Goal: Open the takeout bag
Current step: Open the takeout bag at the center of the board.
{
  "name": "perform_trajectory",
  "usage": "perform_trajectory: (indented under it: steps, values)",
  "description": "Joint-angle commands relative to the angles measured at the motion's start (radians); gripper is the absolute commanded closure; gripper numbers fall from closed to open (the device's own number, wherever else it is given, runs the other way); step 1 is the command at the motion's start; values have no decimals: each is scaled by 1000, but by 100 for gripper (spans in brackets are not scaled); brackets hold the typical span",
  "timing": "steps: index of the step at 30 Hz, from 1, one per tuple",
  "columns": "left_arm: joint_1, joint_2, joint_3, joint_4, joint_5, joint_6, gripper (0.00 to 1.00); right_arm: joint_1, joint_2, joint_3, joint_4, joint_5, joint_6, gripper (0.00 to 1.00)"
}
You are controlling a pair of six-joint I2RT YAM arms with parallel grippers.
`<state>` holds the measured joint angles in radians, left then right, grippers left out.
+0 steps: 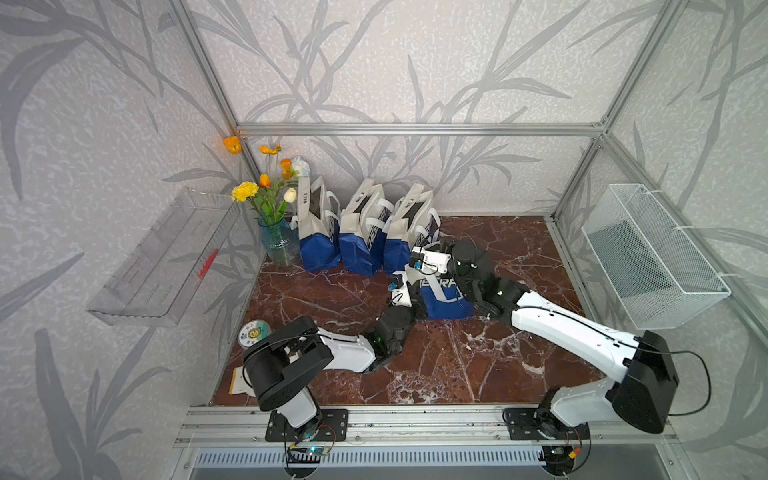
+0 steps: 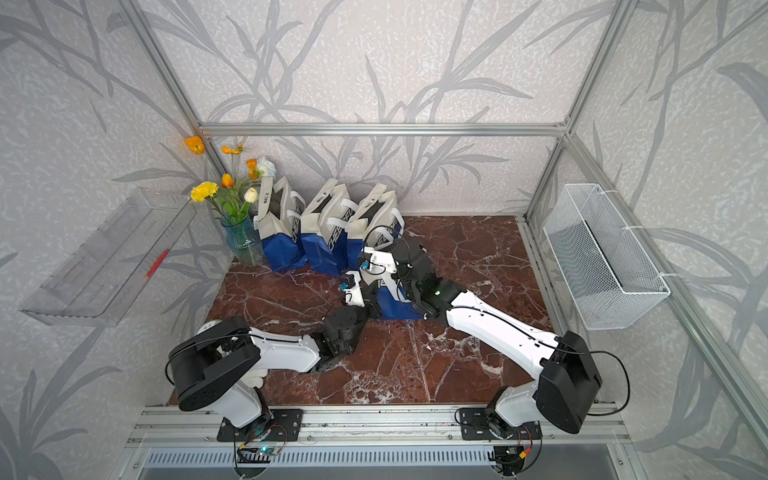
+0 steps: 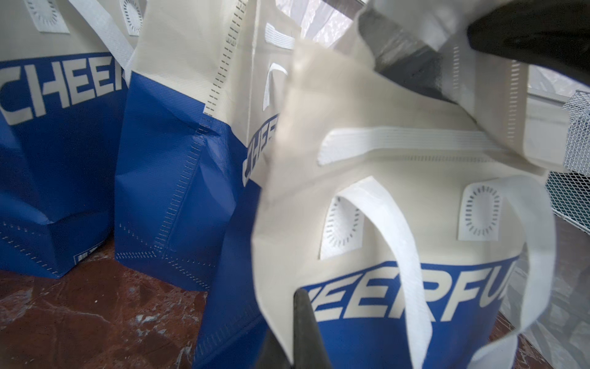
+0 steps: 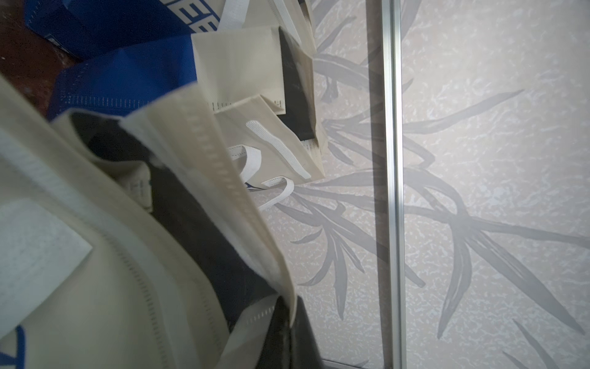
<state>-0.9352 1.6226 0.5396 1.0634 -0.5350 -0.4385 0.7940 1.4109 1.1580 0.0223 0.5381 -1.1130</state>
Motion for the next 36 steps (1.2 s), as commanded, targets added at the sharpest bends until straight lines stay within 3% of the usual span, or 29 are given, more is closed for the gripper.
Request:
perform_trajectory:
  steps: [1, 3, 5, 9, 24, 36]
  values:
    - [-1, 22, -40, -203, -36, -4, 100, -21, -103, 75, -69, -3, 263, 88]
    - [-1, 19, -35, -207, -33, -3, 100, -27, -154, 44, -114, -72, 418, 69]
    - [-2, 18, -32, -209, -30, -4, 100, -36, -203, -13, -118, -137, 510, 58]
    - [-4, 14, -25, -210, -22, 2, 100, -41, -284, -137, -96, -179, 575, 47]
    - [-10, -1, -13, -224, -31, 7, 100, -33, -478, -311, -81, -383, 693, 43]
    - [-18, -10, 2, -237, -32, 15, 100, 5, -356, -285, -93, -366, 706, 49]
